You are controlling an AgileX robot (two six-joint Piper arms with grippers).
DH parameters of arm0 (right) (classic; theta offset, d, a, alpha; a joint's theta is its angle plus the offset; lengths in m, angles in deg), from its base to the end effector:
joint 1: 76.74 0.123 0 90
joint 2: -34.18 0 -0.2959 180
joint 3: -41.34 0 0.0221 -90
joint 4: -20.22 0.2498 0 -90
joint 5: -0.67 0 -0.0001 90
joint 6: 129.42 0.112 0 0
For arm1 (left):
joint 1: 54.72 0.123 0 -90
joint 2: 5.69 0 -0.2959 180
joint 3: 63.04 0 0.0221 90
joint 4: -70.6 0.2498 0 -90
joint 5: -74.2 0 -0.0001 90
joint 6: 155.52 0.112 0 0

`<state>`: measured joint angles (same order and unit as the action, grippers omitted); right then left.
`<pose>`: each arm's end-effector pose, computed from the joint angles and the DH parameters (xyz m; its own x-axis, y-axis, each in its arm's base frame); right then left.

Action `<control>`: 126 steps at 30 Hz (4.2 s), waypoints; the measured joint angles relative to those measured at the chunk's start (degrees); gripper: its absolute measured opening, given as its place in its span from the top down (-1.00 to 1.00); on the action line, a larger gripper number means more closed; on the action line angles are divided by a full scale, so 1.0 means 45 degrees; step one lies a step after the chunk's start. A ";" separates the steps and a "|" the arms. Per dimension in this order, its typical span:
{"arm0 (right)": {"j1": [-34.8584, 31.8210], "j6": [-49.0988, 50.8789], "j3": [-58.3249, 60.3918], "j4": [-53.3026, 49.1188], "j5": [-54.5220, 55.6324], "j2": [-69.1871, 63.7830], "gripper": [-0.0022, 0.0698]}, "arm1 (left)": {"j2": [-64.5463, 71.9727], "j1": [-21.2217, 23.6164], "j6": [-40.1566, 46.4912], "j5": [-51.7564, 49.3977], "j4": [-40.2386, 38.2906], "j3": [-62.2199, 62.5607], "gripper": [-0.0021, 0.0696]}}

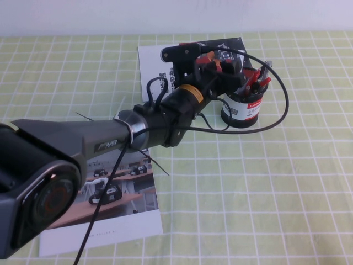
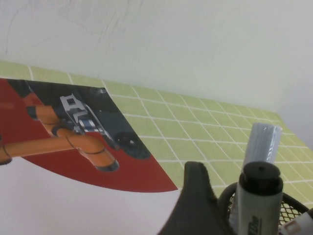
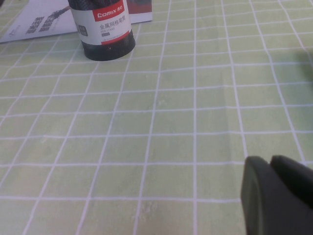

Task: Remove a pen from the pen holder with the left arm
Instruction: Pick up the pen from the pen holder, then place the pen on the table

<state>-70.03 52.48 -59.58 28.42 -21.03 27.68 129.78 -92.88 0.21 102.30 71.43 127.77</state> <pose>0.0591 0.0129 0.1648 -0.3152 0.1293 -0.9402 -0.1162 0.9780 0.1735 0.4243 -0.3344 0.1937 -0.3313 -0.2476 -0.9105 0.5354 0.7452 -0.3975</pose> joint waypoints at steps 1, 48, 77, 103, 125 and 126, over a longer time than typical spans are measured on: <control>0.0000 0.0000 0.0000 0.0000 0.0000 0.0000 0.98 | 0.0012 0.0000 0.0000 0.0000 0.0000 0.0000 -0.30; 0.0000 0.0000 0.0000 0.0000 0.0000 0.0000 0.98 | -0.3593 0.0048 0.0617 -0.3436 0.2949 0.0024 0.62; 0.0000 0.0000 0.0000 0.0000 0.0000 0.0000 0.98 | -0.6937 0.0073 0.4033 -1.6510 0.0478 0.0269 0.62; 0.0000 0.0000 0.0000 0.0000 0.0000 0.0000 0.98 | 0.0157 0.0667 0.3906 -2.1906 -0.3086 0.7750 0.62; 0.0000 0.0000 0.0000 0.0000 0.0000 0.0000 0.98 | 0.1586 0.1360 0.4817 -2.1936 -0.2799 0.7890 0.62; 0.0000 0.0000 0.0000 0.0000 0.0000 0.0000 0.98 | 0.1586 0.1360 0.5079 -2.1936 -0.2799 0.7890 0.62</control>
<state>-70.03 52.48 -59.58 28.42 -21.03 27.68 136.91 -86.76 23.07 3.59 58.84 163.27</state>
